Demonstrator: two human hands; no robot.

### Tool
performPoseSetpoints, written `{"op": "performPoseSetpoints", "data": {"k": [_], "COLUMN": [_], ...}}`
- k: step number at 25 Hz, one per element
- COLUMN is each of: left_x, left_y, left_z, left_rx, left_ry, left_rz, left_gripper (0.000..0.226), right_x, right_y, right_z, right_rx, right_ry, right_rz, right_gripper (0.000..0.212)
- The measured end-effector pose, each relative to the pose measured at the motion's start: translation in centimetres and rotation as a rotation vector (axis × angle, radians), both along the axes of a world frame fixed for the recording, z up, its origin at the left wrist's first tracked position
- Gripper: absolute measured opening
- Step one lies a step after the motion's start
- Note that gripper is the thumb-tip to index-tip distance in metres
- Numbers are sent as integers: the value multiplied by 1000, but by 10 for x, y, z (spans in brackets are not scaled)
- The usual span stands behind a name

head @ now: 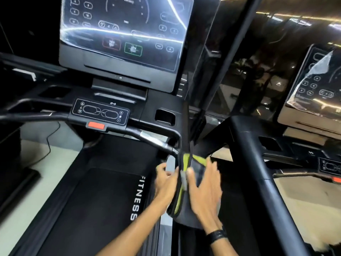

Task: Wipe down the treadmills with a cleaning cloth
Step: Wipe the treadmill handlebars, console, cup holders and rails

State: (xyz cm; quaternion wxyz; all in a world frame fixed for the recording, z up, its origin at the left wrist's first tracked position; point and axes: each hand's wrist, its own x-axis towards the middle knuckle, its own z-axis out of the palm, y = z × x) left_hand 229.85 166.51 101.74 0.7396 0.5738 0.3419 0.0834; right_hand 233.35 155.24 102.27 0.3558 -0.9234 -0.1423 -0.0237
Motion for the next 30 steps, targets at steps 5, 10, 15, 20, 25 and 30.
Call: {"op": "performPoseSetpoints", "data": {"k": [5, 10, 15, 20, 25, 30], "left_x": [-19, -2, 21, 32, 14, -7], "left_y": [-2, -7, 5, 14, 20, 20], "left_z": [-54, -64, -57, -52, -46, -44], "left_rx": [166, 275, 355, 406, 429, 417], "left_ry": [222, 208, 188, 221, 252, 322], "left_rz": [-25, -11, 13, -1, -28, -87], "left_gripper": [43, 39, 37, 43, 46, 50], "right_x": [-23, -2, 47, 89, 85, 40], "right_y": [4, 19, 55, 75, 75, 64], "right_z": [-70, -85, -82, -85, -77, -74], "right_rx": [-368, -423, -520, -494, -499, -629], "right_ry": [264, 157, 76, 75, 78, 28], "right_rz": [88, 107, 108, 108, 122, 181], "right_gripper": [99, 79, 75, 69, 73, 81]}}
